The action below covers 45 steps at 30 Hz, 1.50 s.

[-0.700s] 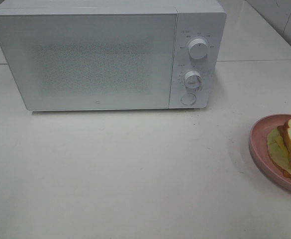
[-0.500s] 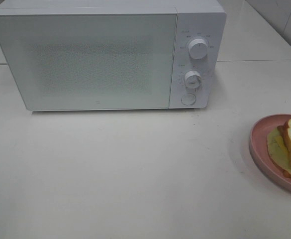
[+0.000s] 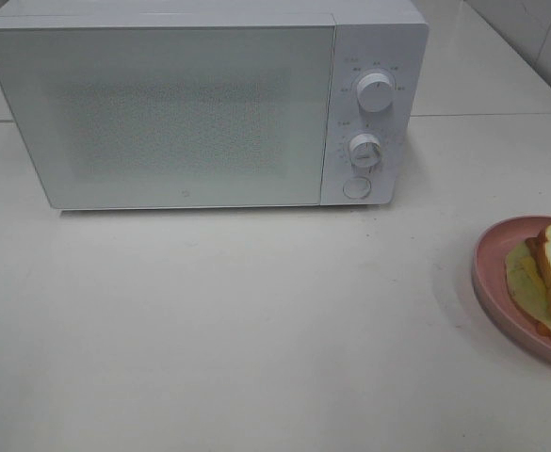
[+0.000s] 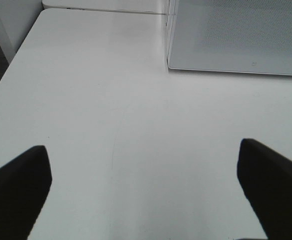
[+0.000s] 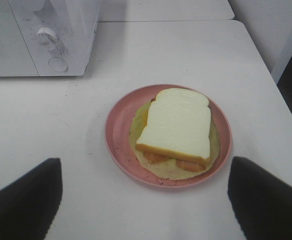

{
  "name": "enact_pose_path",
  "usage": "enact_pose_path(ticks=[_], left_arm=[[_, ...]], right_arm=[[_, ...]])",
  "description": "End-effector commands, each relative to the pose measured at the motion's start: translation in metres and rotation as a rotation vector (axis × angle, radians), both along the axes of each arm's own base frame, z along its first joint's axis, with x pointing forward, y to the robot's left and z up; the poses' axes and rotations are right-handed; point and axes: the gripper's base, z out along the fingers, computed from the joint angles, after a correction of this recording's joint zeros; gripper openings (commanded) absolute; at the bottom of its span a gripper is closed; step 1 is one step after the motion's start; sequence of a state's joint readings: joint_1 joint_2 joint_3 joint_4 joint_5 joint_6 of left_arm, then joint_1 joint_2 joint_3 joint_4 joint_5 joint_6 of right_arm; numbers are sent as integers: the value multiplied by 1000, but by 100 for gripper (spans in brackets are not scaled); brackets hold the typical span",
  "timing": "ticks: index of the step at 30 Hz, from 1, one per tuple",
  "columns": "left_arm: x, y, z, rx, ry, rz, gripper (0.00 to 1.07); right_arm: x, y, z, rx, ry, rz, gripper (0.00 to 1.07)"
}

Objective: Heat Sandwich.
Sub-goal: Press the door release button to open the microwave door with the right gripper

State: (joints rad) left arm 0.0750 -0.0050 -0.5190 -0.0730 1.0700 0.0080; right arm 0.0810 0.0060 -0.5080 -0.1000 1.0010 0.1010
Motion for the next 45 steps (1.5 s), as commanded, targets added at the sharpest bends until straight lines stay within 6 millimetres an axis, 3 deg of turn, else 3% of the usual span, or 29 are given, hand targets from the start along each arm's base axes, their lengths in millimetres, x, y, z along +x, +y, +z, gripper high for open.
enact_pose_path(ticks=[1,23,32,45], left_arm=[[-2,0,-1,2,-13,-7,96],[-2,0,-1,2,-13,-7,96],[-2,0,-1,2,-13,-7,96],[-2,0,-1,2,-13,-7,96]], right_arm=[[3,0,8,-6,-9,7,85],[94,9,17,-32,99,37,80],[145,16,8,-29,102,60,76],[196,22,-14,31,93,52,76]])
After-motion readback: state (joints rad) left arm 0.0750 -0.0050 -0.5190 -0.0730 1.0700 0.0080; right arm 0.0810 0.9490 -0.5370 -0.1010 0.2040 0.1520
